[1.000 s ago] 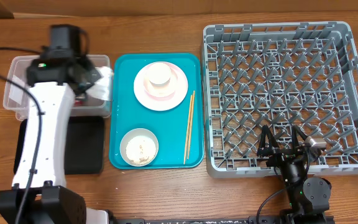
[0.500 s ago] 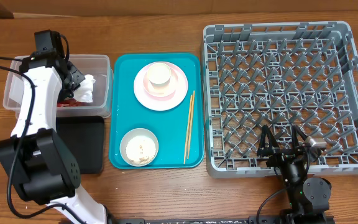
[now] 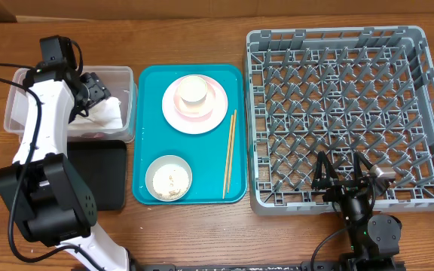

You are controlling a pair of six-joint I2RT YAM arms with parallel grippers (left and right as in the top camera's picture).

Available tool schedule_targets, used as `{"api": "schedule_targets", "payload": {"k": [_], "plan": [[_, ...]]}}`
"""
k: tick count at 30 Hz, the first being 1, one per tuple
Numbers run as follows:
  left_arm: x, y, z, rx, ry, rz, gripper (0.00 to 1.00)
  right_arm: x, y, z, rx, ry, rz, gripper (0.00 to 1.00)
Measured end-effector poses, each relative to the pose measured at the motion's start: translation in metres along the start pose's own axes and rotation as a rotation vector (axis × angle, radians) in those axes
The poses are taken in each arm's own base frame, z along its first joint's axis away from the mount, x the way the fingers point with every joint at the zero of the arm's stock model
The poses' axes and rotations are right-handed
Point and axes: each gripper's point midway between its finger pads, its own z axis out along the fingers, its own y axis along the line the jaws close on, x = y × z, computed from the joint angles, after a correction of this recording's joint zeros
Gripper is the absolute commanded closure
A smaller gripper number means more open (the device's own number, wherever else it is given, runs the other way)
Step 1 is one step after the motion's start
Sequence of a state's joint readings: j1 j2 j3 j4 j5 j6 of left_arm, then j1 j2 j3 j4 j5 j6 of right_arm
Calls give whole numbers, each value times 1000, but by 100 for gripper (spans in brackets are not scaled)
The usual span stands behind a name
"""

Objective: Sort waste into correct bins and load items into the dishwasher
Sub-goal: 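Carry the tissue left and release it into the clear bin, then move the left gripper right toward the pink plate and cup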

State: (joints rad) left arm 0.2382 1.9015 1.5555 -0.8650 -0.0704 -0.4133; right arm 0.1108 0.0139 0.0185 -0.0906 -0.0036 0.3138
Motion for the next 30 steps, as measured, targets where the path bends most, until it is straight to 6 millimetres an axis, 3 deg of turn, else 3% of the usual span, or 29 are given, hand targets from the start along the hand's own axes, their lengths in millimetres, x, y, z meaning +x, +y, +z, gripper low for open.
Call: {"api": "schedule_targets", "payload": {"k": [6,14,18,24,30], "plan": [[27,-32,-19,196,125,48,23,0,0,0,0,0,0,0],[86,-59,-94,336,267,134,22,0,0,0,0,-1,0,0],[130,-68,-125,346,362,258,25,0,0,0,0,-1,0,0],[190,-76,-137,294,505,446,36,0,0,0,0,-1,-1,0],[245,-82,-132,232,587,623,45,0,0,0,0,0,0,0]]}}
